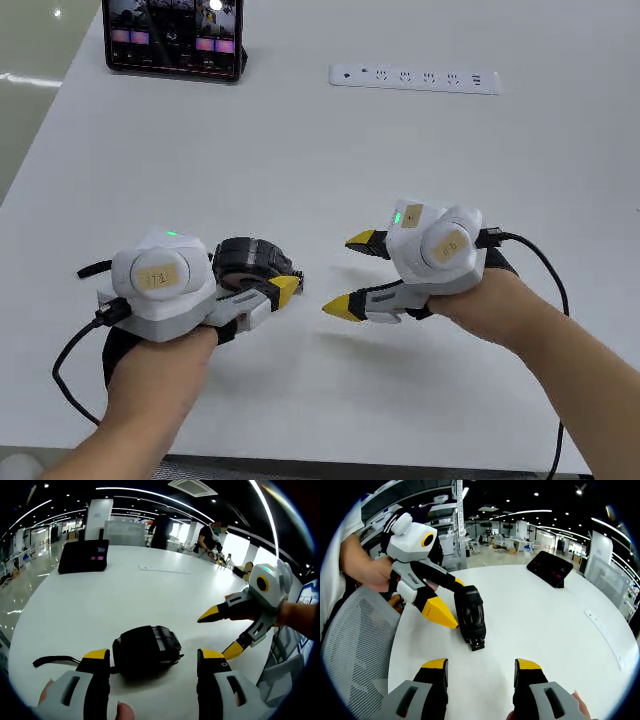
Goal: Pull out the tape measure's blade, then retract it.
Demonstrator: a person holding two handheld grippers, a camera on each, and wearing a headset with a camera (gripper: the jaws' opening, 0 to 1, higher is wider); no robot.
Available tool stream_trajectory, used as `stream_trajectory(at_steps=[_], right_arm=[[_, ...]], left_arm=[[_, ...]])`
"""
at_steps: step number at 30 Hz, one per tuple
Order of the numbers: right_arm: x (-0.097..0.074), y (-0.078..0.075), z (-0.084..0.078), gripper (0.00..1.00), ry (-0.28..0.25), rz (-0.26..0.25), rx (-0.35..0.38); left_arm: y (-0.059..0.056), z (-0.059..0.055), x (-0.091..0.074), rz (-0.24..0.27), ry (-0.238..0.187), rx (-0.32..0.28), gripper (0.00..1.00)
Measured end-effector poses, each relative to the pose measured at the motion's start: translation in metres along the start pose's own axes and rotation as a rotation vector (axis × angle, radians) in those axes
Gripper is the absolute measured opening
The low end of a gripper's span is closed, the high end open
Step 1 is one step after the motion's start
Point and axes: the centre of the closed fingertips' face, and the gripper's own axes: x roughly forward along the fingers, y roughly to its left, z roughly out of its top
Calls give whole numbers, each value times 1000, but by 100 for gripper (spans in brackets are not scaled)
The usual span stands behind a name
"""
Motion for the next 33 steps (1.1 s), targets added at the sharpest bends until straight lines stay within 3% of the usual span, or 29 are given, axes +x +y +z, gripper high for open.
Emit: stream_trajectory(at_steps=[22,33], right_arm=[[-39,2,-24,57,-5,-78,64],[-56,6,-35,64,-14,-113,103]], left_arm=[[-1,1,-21,-68,3,94,79],[1,-8,-35,-94,20,150,83]])
